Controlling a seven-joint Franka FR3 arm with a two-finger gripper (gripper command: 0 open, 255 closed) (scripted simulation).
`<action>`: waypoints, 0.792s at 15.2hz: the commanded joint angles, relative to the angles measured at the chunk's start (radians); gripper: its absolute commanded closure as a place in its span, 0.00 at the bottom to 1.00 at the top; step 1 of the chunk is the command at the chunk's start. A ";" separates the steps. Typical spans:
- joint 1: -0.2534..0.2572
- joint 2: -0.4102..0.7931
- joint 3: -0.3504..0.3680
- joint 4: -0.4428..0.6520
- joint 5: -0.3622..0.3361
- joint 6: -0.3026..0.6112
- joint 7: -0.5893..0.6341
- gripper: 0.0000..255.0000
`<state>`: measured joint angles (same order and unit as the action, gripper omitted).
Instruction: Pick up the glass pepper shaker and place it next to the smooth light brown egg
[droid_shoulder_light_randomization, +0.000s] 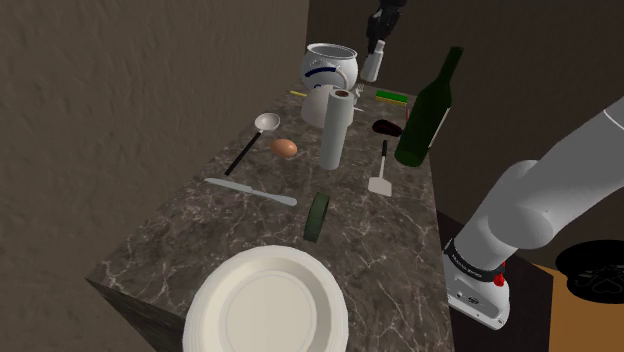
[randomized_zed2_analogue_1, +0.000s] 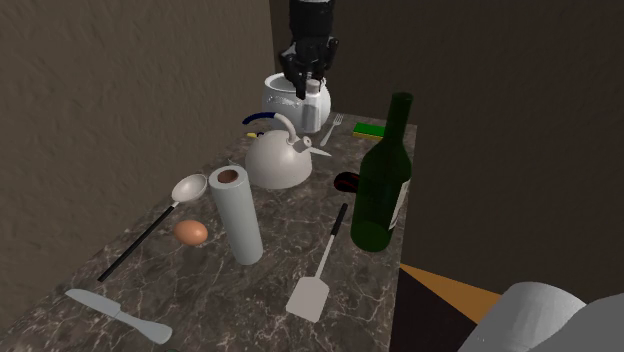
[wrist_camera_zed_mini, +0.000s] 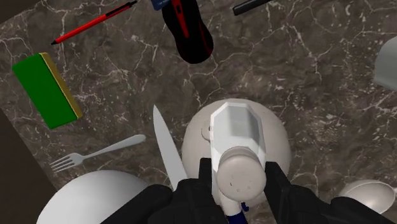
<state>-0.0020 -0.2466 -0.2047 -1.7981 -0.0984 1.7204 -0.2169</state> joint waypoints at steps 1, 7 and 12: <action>0.018 -0.017 0.034 -0.023 -0.003 0.002 0.054 1.00; 0.069 -0.022 0.133 -0.029 -0.001 -0.010 0.203 1.00; 0.113 0.003 0.213 -0.002 0.002 -0.024 0.324 1.00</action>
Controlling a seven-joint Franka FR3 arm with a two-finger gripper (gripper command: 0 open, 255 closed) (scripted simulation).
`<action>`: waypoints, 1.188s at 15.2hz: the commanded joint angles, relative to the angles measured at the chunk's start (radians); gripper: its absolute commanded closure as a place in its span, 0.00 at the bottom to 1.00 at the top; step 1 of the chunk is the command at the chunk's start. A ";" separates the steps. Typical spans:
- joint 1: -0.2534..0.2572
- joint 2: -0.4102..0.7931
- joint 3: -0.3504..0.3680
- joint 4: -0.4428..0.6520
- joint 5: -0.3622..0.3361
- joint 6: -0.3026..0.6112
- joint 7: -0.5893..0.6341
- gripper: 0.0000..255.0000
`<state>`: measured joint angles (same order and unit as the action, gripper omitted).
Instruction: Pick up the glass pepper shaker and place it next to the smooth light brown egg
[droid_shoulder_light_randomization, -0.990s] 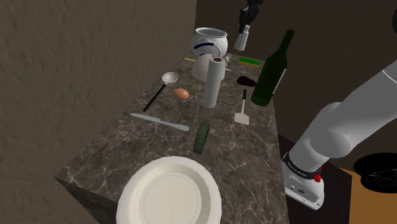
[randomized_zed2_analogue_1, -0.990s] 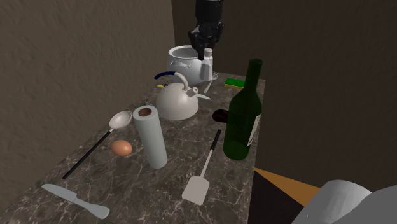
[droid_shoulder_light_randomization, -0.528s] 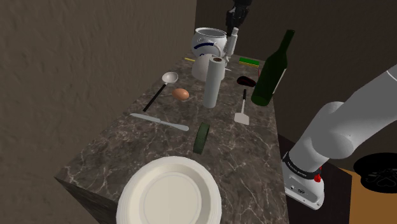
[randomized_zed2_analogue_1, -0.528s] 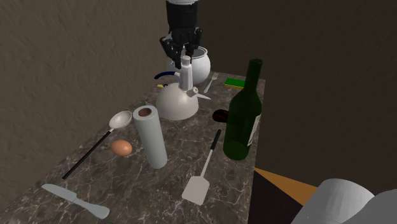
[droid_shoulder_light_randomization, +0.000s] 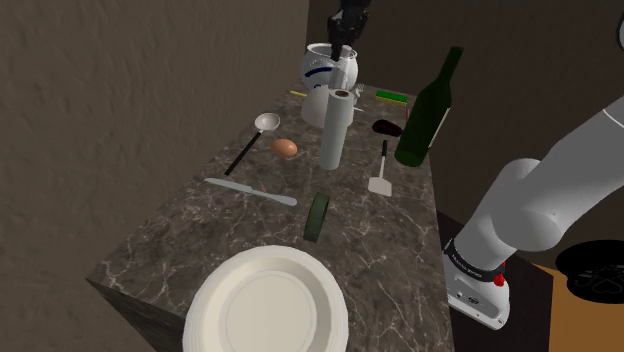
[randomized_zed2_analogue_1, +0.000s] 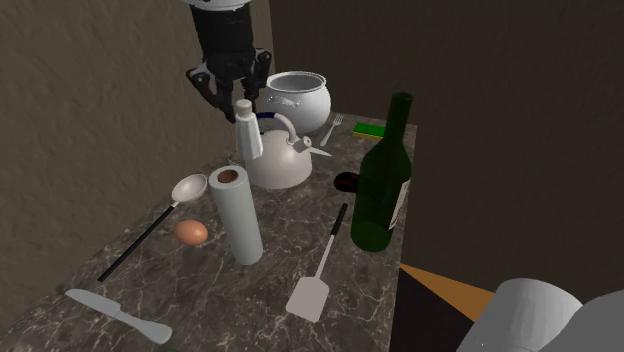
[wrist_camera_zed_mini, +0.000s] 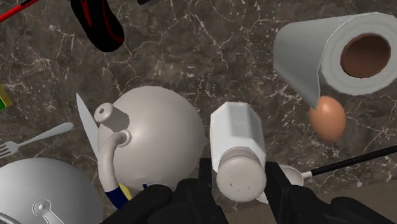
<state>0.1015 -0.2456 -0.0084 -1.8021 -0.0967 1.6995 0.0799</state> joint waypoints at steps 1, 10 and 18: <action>0.018 0.010 0.032 0.011 0.001 -0.006 0.051 1.00; 0.100 0.130 0.168 0.148 -0.014 -0.046 0.267 1.00; 0.173 0.265 0.255 0.283 -0.053 -0.070 0.425 1.00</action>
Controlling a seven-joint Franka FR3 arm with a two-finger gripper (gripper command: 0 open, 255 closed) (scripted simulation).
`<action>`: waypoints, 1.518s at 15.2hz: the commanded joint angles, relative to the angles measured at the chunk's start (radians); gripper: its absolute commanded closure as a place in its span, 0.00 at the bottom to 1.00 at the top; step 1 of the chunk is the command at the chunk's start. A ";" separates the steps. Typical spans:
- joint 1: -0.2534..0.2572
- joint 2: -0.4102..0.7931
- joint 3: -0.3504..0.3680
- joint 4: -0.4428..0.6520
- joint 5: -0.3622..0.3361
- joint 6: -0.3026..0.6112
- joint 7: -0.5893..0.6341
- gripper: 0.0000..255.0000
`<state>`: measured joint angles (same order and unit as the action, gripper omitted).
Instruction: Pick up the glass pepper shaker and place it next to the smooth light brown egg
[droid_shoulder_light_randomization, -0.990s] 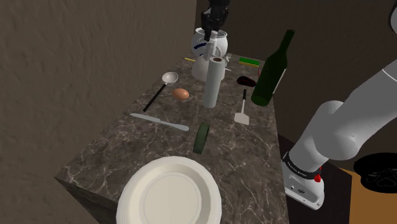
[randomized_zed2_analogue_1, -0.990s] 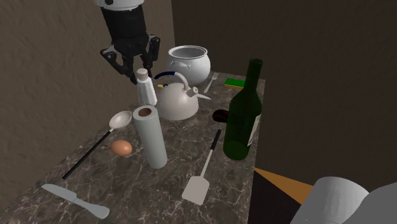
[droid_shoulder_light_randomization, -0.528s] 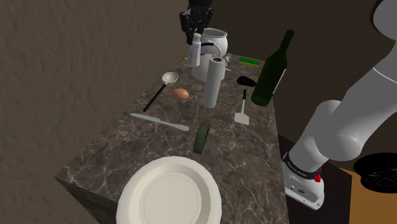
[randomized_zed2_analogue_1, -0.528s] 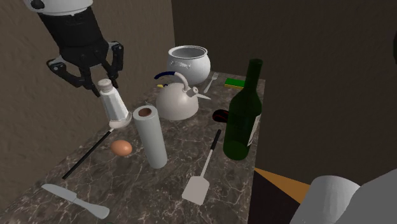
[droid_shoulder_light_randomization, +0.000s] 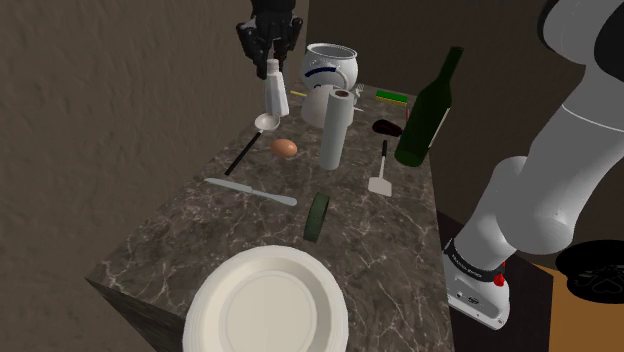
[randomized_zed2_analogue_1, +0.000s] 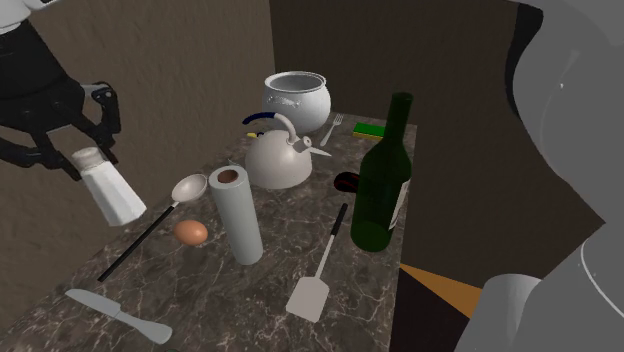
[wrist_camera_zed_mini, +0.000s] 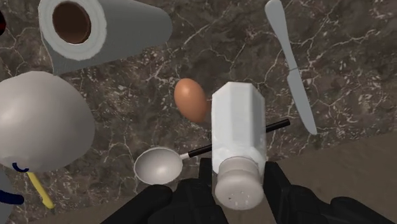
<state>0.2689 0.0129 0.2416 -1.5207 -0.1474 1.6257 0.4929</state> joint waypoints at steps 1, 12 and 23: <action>0.005 0.003 0.004 -0.018 -0.002 0.019 0.013 1.00; 0.000 -0.027 0.000 -0.202 0.003 0.174 0.028 1.00; -0.001 -0.027 -0.001 -0.349 -0.004 0.320 0.047 1.00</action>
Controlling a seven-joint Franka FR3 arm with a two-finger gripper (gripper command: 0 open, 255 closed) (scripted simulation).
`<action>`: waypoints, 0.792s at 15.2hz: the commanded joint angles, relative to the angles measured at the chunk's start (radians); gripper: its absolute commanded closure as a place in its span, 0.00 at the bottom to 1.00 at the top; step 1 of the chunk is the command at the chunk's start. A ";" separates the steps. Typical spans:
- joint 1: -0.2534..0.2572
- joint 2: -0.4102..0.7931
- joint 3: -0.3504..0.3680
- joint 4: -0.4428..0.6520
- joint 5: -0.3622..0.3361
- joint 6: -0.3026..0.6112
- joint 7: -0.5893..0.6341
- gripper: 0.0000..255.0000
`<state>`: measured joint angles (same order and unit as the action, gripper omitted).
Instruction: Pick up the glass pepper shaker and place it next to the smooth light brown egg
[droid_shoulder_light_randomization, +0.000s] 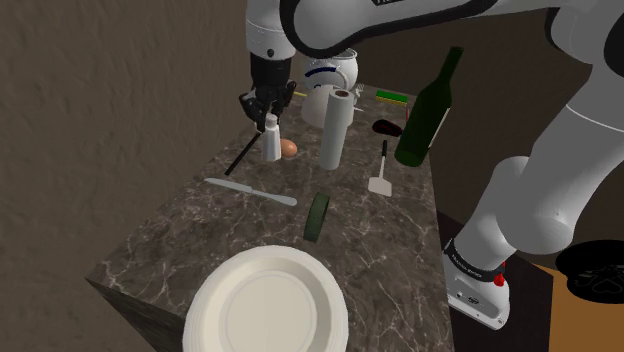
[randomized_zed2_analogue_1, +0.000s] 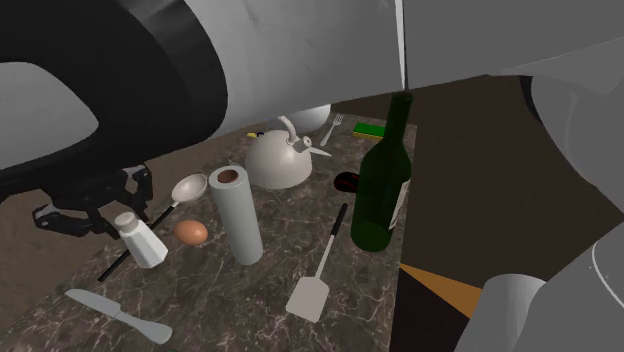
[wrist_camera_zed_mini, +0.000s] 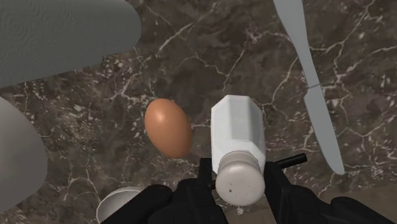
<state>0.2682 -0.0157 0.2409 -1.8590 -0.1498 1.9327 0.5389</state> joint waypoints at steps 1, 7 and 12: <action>-0.001 0.003 -0.001 -0.023 -0.002 0.026 0.003 1.00; -0.001 0.016 -0.001 -0.089 -0.011 0.104 0.017 1.00; -0.001 0.016 -0.001 -0.092 -0.012 0.107 0.018 1.00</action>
<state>0.2672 0.0005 0.2401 -1.9507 -0.1612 2.0392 0.5565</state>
